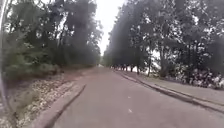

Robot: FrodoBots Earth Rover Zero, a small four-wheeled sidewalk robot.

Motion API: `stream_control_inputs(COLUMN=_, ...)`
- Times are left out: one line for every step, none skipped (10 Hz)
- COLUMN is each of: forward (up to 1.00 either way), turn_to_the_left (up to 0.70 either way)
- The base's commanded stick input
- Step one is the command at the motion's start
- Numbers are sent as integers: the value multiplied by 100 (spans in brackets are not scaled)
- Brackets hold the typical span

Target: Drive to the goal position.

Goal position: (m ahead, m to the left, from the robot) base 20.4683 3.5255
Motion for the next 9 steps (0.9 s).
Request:
stream_control_inputs(forward=70, turn_to_the_left=0)
stream_control_inputs(forward=70, turn_to_the_left=0)
stream_control_inputs(forward=70, turn_to_the_left=0)
stream_control_inputs(forward=70, turn_to_the_left=0)
stream_control_inputs(forward=70, turn_to_the_left=0)
stream_control_inputs(forward=70, turn_to_the_left=0)
stream_control_inputs(forward=70, turn_to_the_left=0)
stream_control_inputs(forward=70, turn_to_the_left=0)
stream_control_inputs(forward=70, turn_to_the_left=0)
